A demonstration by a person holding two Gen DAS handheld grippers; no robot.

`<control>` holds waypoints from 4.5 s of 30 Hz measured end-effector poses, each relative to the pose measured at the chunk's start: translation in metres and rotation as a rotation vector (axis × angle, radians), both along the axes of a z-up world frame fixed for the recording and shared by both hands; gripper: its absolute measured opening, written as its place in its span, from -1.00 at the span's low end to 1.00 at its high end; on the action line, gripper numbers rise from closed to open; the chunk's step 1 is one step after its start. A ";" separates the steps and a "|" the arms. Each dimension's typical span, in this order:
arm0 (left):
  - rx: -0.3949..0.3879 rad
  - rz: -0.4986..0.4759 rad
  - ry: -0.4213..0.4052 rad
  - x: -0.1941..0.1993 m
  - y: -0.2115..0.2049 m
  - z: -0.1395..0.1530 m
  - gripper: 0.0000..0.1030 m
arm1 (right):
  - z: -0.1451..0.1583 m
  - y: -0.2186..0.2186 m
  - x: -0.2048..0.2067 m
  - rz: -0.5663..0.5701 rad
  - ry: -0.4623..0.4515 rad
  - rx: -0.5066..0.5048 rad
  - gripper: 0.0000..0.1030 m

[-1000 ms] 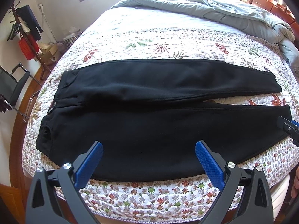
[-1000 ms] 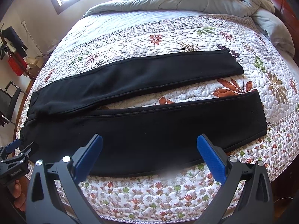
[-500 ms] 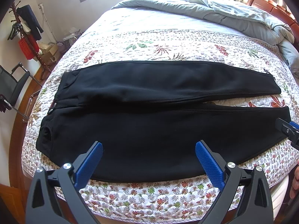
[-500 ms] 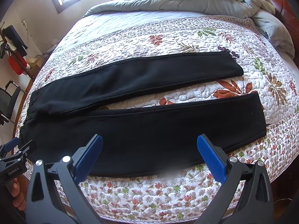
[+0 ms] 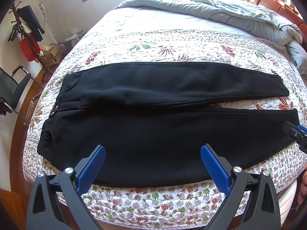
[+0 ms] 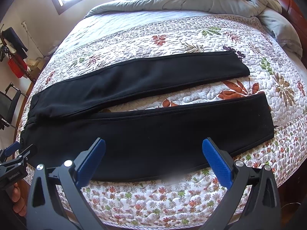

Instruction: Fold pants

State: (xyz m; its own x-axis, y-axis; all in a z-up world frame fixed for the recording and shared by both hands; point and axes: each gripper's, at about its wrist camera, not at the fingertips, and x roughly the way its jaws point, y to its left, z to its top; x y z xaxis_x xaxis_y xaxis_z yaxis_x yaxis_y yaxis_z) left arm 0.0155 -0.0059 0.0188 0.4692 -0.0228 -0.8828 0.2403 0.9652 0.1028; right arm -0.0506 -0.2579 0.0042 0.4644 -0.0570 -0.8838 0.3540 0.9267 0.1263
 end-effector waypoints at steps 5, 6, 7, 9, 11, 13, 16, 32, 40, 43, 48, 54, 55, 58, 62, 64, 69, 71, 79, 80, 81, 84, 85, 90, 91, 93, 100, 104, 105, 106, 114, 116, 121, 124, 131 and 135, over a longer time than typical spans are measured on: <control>0.001 0.000 0.001 0.000 0.000 0.000 0.93 | -0.001 0.000 0.000 0.001 0.004 0.003 0.95; 0.001 0.000 0.001 0.000 0.000 0.000 0.93 | -0.002 0.000 0.000 0.001 0.005 0.003 0.95; 0.001 -0.001 0.000 0.000 0.000 0.000 0.93 | -0.002 0.000 0.000 0.001 0.006 0.003 0.95; 0.001 0.000 0.001 0.001 0.000 -0.001 0.93 | -0.003 0.000 0.000 0.001 0.007 0.005 0.95; 0.001 -0.001 0.000 0.000 0.000 0.000 0.93 | -0.003 -0.001 0.001 0.002 0.007 0.005 0.95; 0.002 0.000 0.001 0.001 -0.001 -0.001 0.93 | -0.004 -0.001 0.001 0.001 0.007 0.006 0.95; 0.003 -0.002 0.003 0.001 -0.002 -0.001 0.93 | -0.004 -0.001 0.002 0.001 0.009 0.004 0.95; -0.090 -0.163 0.048 0.073 -0.044 -0.032 0.93 | -0.004 -0.148 0.044 -0.026 -0.032 -0.023 0.95; -0.127 -0.221 0.143 0.175 -0.104 -0.058 0.93 | -0.063 -0.287 0.131 -0.005 0.152 0.054 0.95; -0.161 -0.246 0.172 0.199 -0.122 -0.069 0.93 | -0.089 -0.311 0.147 -0.012 0.189 0.146 0.95; -0.164 -0.326 0.184 0.219 -0.144 -0.081 0.93 | -0.104 -0.311 0.157 0.059 0.157 0.192 0.64; -0.152 -0.441 0.181 0.240 -0.167 -0.087 0.93 | -0.091 -0.310 0.158 0.143 0.149 0.163 -0.90; -0.148 -0.450 0.185 0.245 -0.171 -0.090 0.93 | -0.083 -0.313 0.153 0.154 0.115 0.189 -0.90; -0.182 -0.513 0.194 0.257 -0.183 -0.096 0.93 | -0.056 -0.317 0.137 0.194 0.006 0.230 -0.91; -0.231 -0.662 0.241 0.262 -0.209 -0.099 0.93 | -0.015 -0.311 0.118 0.276 -0.123 0.245 -0.91; -0.235 -0.736 0.267 0.262 -0.221 -0.102 0.93 | 0.000 -0.307 0.111 0.308 -0.153 0.226 -0.91; -0.370 -0.884 0.365 0.259 -0.235 -0.101 0.93 | 0.023 -0.301 0.100 0.339 -0.206 0.201 -0.91; -0.417 -0.920 0.438 0.258 -0.239 -0.105 0.93 | 0.025 -0.299 0.102 0.344 -0.209 0.197 -0.91; -0.329 -0.930 0.452 0.251 -0.231 -0.116 -0.58 | 0.036 -0.294 0.096 0.350 -0.253 0.197 -0.91; -0.331 -0.930 0.451 0.250 -0.227 -0.115 -0.69 | 0.038 -0.294 0.095 0.348 -0.261 0.204 -0.91; -0.333 -0.926 0.443 0.251 -0.223 -0.114 -0.81 | 0.038 -0.292 0.095 0.348 -0.265 0.202 -0.91; -0.343 -0.893 0.326 0.244 -0.209 -0.092 -0.87 | 0.035 -0.293 0.094 0.319 -0.263 0.179 -0.91; -0.347 -0.870 0.259 0.237 -0.202 -0.079 -0.87 | 0.034 -0.294 0.093 0.302 -0.266 0.175 -0.91; -0.267 -0.791 -0.029 0.184 -0.180 -0.023 -0.87 | 0.019 -0.294 0.080 0.249 -0.262 0.130 -0.91; -0.226 -0.786 -0.076 0.164 -0.178 -0.015 -0.87 | 0.014 -0.291 0.077 0.246 -0.253 0.114 -0.91; -0.162 -0.776 -0.143 0.128 -0.177 -0.009 -0.87 | 0.002 -0.281 0.067 0.243 -0.223 0.065 -0.91; -0.092 -0.758 -0.181 0.025 -0.150 -0.027 -0.87 | -0.033 -0.256 0.007 0.196 -0.185 0.040 -0.91; -0.107 -0.734 -0.118 -0.012 -0.137 -0.051 -0.87 | -0.046 -0.238 -0.030 0.168 -0.151 0.030 -0.90; -0.118 -0.726 -0.091 -0.019 -0.134 -0.059 -0.87 | -0.052 -0.233 -0.039 0.158 -0.134 0.029 -0.89; -0.119 -0.722 -0.070 -0.026 -0.133 -0.067 -0.87 | -0.058 -0.231 -0.046 0.146 -0.119 0.034 -0.88; -0.125 -0.615 -0.022 -0.033 -0.134 -0.116 -0.87 | -0.087 -0.212 -0.083 0.067 -0.003 0.141 -0.31; -0.131 -0.600 -0.025 -0.032 -0.134 -0.116 -0.87 | -0.083 -0.207 -0.088 0.044 -0.010 0.182 -0.08; -0.148 -0.583 -0.014 -0.028 -0.135 -0.115 -0.87 | -0.081 -0.206 -0.084 -0.025 -0.089 0.465 0.45; -0.156 -0.576 0.002 -0.025 -0.135 -0.114 -0.87 | -0.098 -0.217 -0.072 -0.120 -0.110 0.637 0.45; -0.177 -0.567 0.023 -0.022 -0.131 -0.107 -0.86 | -0.112 -0.240 -0.052 -0.251 -0.166 0.760 -0.91; -0.164 -0.594 -0.029 -0.037 -0.134 -0.088 -0.80 | -0.067 -0.229 -0.055 -0.196 -0.185 0.562 -0.91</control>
